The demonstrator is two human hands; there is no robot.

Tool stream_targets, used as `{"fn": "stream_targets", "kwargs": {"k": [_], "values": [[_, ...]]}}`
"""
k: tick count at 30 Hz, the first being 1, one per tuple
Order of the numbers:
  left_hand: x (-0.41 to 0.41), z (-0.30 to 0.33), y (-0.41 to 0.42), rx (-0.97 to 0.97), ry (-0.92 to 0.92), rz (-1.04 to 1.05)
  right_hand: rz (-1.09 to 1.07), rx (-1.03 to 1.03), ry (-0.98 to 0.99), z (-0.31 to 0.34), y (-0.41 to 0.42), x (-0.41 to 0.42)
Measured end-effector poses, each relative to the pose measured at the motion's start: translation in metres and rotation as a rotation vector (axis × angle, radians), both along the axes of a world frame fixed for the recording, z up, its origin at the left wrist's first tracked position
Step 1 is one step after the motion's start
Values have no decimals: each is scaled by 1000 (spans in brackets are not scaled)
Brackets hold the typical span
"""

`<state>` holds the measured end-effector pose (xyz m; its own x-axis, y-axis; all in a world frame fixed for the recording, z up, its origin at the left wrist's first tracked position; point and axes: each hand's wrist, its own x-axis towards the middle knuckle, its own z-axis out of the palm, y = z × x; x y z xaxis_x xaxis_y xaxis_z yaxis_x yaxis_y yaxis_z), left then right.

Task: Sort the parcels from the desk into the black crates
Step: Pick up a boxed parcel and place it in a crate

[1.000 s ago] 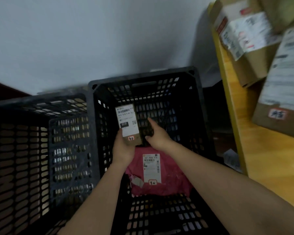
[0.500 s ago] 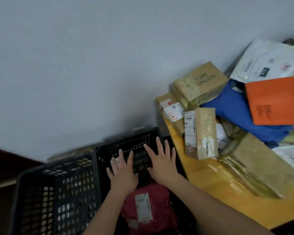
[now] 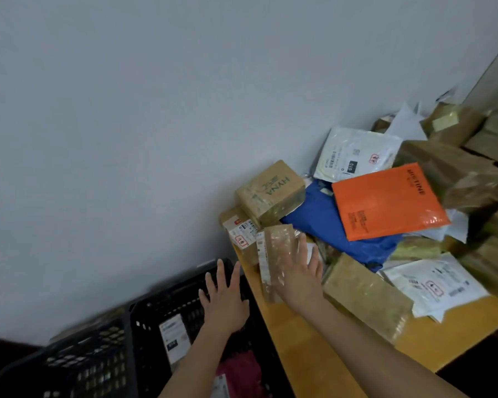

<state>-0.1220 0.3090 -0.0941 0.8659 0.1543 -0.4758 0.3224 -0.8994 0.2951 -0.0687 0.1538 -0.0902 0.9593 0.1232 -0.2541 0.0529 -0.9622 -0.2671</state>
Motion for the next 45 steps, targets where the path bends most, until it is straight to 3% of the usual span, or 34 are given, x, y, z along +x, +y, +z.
{"fn": "stream_targets", "kwargs": {"k": [9,17,22,28,33,37,45], "values": [[5,12,-40,25,14,67,21,222,246,-24,-18,20],[-4,21,-37,-17,41,252,2,256,210,-22,-12,25],[1,33,-31,-262,-88,491,-149,567,249,0,-23,47],[16,58,-34,-817,-203,810,-135,1155,530,40,-50,63],[23,66,-37,-1066,-201,820,-62,1414,692,53,-62,70],[26,78,-45,-1153,-153,761,32,1508,789,58,-67,69],[19,89,-50,-1284,-196,779,145,1482,810,68,-67,63]]}}
